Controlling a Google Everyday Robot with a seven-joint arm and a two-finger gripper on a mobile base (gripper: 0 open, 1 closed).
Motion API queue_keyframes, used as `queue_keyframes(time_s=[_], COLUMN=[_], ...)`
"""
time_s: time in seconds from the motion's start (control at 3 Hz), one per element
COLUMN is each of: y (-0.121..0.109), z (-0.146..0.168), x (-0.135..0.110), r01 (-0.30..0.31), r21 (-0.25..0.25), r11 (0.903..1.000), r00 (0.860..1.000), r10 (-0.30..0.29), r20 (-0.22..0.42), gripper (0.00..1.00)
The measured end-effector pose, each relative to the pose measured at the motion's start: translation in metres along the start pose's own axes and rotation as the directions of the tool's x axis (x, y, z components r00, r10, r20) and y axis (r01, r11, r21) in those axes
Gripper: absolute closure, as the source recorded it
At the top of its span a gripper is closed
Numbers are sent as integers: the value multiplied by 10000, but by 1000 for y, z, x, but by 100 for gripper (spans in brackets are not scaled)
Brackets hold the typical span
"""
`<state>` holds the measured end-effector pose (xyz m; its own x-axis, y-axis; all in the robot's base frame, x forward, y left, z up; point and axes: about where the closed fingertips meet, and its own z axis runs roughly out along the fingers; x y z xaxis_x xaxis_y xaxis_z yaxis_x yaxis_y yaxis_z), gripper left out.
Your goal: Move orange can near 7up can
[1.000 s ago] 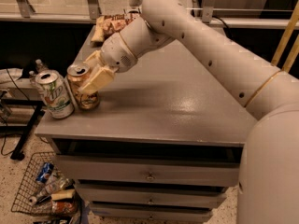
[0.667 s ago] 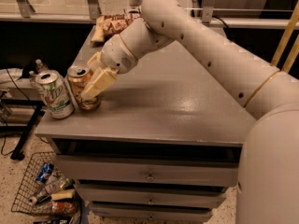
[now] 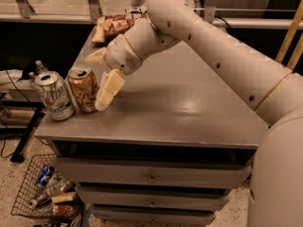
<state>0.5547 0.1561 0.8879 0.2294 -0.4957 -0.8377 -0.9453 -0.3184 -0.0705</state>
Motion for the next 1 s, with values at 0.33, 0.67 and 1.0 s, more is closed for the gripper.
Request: queue_keyframes(time_s=[0.33, 0.67, 1.0], y=[22, 53, 59], z=[-24, -61, -74], x=[7, 28, 39], r01=[33, -280, -466], r21=[588, 1380, 1617], r11=[9983, 9900, 9857], r00=[9999, 9990, 9980], r10=[-25, 326, 530], r20=[-144, -308, -351], gripper=[0, 0, 0])
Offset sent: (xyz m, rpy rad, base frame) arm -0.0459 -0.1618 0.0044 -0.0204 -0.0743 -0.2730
